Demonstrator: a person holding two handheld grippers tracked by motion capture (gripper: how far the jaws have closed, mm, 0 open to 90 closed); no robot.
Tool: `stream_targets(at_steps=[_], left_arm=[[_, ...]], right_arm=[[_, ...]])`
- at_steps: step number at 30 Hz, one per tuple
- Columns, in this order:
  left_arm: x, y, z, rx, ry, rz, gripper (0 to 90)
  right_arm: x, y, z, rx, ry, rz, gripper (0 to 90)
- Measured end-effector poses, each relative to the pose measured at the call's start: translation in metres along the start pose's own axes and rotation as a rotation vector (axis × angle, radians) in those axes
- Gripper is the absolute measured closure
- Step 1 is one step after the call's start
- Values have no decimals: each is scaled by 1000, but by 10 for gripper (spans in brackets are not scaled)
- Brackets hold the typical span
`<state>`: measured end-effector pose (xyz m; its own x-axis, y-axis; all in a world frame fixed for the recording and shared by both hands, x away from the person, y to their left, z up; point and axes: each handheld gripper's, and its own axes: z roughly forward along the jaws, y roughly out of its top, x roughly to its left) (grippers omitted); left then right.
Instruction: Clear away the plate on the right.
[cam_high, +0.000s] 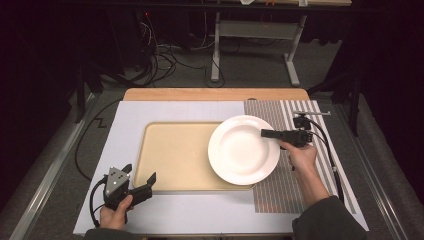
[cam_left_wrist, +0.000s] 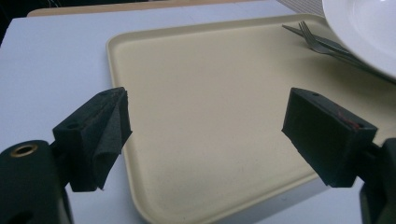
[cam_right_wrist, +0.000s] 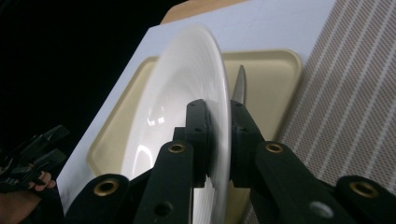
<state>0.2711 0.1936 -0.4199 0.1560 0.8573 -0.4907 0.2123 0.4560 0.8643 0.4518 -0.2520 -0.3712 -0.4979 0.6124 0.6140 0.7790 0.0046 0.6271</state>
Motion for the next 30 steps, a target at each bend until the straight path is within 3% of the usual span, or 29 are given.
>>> stream_targets(at_steps=[1,2,3,5,10,30], left_arm=[[0,0,0,0,1,-1,159],[0,0,0,-1,1,-2,160],[0,0,0,-2,0,0,159],[0,0,-1,-2,-3,2,159],[-1,-1,0,4,-9,7,159],[-1,0,-1,3,-14,-5,159]], right_arm=[[0,1,2,-12,47,25,874],[3,2,6,-1,68,18,876],[8,3,10,19,6,-8,877],[9,4,15,24,63,-3,878],[21,6,31,55,90,-6,877],[44,22,93,53,126,29,874]])
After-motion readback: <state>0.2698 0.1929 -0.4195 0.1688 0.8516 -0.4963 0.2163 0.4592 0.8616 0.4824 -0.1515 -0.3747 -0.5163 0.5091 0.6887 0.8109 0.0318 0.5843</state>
